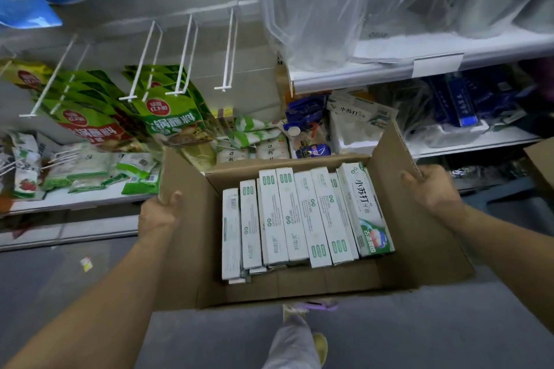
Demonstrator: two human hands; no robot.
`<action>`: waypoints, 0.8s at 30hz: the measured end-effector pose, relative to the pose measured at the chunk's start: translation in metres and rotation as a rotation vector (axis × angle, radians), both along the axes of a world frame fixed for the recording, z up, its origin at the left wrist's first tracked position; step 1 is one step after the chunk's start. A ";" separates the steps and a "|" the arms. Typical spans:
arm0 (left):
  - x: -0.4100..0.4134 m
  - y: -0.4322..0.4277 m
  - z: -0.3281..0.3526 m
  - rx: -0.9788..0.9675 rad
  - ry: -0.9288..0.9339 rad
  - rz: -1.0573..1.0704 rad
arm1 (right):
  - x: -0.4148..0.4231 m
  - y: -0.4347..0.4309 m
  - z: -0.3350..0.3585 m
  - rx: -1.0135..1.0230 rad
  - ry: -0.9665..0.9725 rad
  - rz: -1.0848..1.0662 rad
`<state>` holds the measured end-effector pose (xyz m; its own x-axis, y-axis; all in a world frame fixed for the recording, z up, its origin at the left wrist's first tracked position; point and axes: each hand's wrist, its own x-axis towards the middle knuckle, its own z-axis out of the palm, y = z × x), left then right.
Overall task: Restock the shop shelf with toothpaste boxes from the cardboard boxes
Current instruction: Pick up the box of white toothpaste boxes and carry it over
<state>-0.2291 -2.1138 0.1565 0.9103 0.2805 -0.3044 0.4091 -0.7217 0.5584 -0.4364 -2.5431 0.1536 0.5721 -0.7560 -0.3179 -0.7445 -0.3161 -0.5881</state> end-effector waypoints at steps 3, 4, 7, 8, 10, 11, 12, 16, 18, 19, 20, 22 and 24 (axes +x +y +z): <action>-0.001 0.000 -0.002 0.024 -0.008 -0.003 | 0.001 0.004 0.001 -0.037 0.116 -0.001; -0.003 0.000 -0.002 0.031 -0.012 -0.002 | 0.001 0.007 0.003 -0.067 0.151 0.010; -0.010 -0.006 0.001 0.088 -0.035 0.004 | 0.003 0.021 0.011 -0.199 0.204 0.077; -0.011 -0.010 0.003 0.108 -0.065 -0.001 | 0.004 0.025 0.012 -0.246 0.213 0.096; -0.018 -0.017 0.008 0.166 -0.182 -0.041 | 0.005 0.034 0.015 -0.350 0.225 0.128; -0.022 -0.020 0.010 0.230 -0.264 -0.084 | 0.006 0.037 0.016 -0.403 0.213 0.142; -0.026 -0.022 0.011 0.303 -0.346 -0.146 | 0.006 0.039 0.019 -0.460 0.189 0.158; -0.040 -0.042 0.009 0.352 -0.443 -0.499 | 0.002 0.043 0.042 -0.783 0.248 0.439; -0.046 -0.060 0.002 0.222 -0.376 -0.610 | 0.003 0.046 0.048 -0.855 0.256 0.636; -0.049 -0.068 -0.002 0.149 -0.335 -0.654 | 0.004 0.048 0.046 -0.857 0.235 0.694; -0.054 -0.076 -0.006 0.077 -0.277 -0.679 | 0.007 0.051 0.041 -0.841 0.225 0.721; -0.061 -0.089 -0.017 -0.024 -0.112 -0.683 | 0.013 0.063 0.027 -0.699 0.232 0.715; -0.066 -0.099 -0.029 -0.097 0.057 -0.638 | 0.018 0.079 0.013 -0.503 0.255 0.650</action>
